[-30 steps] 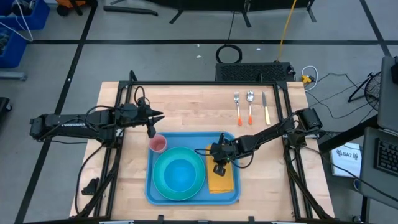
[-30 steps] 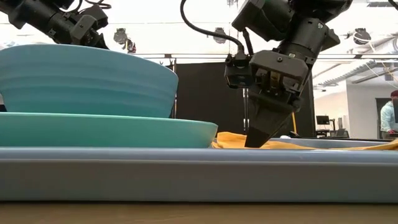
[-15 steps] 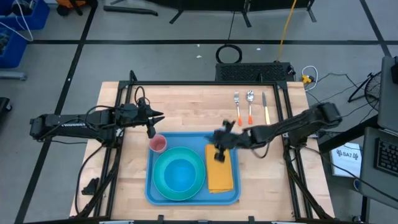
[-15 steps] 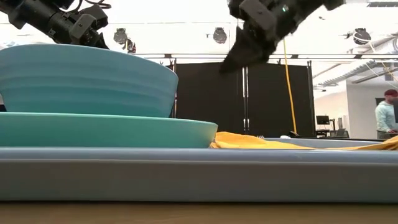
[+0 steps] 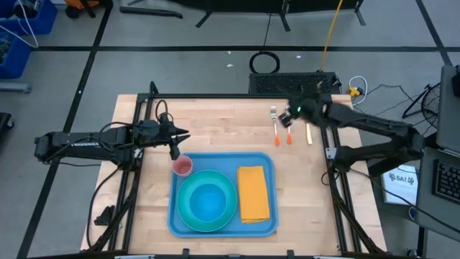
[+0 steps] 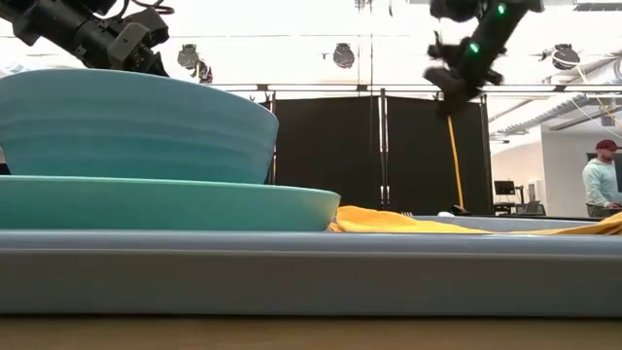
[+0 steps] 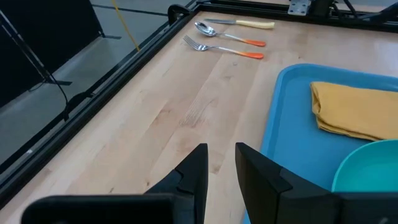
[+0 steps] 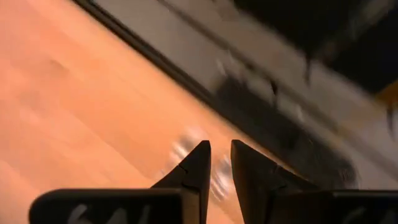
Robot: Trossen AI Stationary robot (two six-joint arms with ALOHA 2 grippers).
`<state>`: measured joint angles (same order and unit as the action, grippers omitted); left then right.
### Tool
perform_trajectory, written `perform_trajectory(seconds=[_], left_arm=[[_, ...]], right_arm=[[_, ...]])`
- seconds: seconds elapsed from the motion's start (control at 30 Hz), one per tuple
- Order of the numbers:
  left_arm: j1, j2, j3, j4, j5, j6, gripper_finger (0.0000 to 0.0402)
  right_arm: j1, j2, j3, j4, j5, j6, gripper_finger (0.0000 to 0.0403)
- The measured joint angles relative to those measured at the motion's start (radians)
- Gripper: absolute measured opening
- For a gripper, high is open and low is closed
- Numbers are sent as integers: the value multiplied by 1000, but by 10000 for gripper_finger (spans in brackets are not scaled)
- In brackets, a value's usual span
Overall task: Set up tray
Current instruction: Put the yellow knife to the yellow napkin on the blue serving tray
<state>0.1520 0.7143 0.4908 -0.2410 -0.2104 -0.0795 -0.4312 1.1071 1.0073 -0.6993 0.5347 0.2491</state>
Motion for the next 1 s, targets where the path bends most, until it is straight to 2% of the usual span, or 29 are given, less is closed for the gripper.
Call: perform_trajectory(seconds=[0.07,0.2,0.33,0.43,0.5,0.63,0.77,1.0], left_arm=[[0,0,0,-10,0,0,88],[0,0,0,-24,-4,4,88],[0,0,0,-26,-7,18,88],[0,0,0,-26,-8,26,88],[0,0,0,-25,-8,30,88],[0,0,0,-25,-7,31,88],[0,0,0,-25,-7,29,88],[0,0,0,-25,-7,29,88]], right_arm=[[-97,-3,0,-124,-40,45,50],[-207,6,-8,-290,-10,106,41],[-231,8,-65,-306,-22,127,21],[-247,22,-127,-308,-125,145,4],[-256,32,-166,-300,-143,147,7],[-257,36,-221,-279,-126,124,39],[-257,35,-223,-277,-121,131,92],[-264,52,-259,-259,-171,177,178]])
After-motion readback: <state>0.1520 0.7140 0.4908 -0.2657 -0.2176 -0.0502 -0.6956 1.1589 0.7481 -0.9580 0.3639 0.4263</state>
